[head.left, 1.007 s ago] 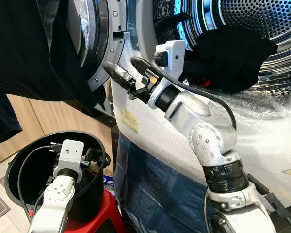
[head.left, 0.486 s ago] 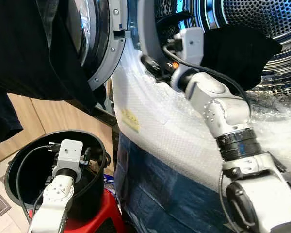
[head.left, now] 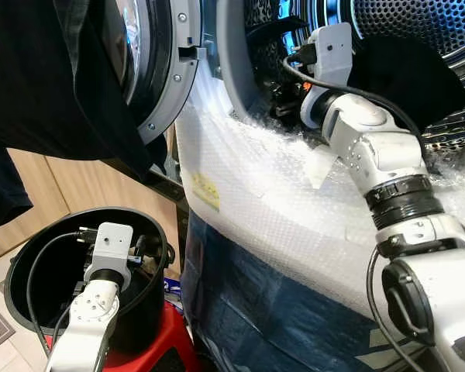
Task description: Clothes washing
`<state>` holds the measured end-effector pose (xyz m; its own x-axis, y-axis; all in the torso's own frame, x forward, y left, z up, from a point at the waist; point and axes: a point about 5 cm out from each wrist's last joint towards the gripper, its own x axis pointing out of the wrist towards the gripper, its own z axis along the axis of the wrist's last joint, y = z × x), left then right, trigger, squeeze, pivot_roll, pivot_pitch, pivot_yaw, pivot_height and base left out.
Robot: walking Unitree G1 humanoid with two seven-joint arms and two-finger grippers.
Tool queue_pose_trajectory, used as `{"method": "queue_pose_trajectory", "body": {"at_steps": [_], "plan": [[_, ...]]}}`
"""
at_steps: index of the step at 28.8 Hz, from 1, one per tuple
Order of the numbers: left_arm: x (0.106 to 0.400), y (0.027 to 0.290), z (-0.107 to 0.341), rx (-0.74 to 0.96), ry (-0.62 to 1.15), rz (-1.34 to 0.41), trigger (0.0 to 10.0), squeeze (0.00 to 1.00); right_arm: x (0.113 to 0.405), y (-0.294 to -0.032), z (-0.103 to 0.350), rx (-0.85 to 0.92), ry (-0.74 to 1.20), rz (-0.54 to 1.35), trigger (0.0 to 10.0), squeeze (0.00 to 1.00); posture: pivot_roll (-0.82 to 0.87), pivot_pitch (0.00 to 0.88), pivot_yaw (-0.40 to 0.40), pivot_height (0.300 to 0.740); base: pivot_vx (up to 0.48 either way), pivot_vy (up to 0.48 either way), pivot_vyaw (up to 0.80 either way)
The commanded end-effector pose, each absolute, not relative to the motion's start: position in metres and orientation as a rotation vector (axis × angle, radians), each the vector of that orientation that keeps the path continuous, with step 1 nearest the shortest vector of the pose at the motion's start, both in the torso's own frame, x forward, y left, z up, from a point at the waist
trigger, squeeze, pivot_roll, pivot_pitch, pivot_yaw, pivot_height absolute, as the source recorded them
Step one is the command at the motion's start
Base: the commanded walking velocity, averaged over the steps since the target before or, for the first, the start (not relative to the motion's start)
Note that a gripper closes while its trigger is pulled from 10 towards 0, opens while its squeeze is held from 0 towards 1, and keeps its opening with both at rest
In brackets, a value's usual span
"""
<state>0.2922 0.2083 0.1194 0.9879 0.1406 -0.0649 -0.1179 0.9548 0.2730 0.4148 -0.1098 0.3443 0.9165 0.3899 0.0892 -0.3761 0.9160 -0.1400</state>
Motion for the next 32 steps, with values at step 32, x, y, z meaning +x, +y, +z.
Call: {"method": "queue_pose_trajectory", "body": {"at_steps": [32], "plan": [[0.289, 0.205, 0.12, 0.283, 0.069, 0.137, 10.0, 0.0, 0.42, -0.22, 0.35, -0.349, -0.119, -0.112, 10.0, 0.0, 0.21, 0.0, -0.091, 0.74, 0.0, 0.0, 0.0]]}}
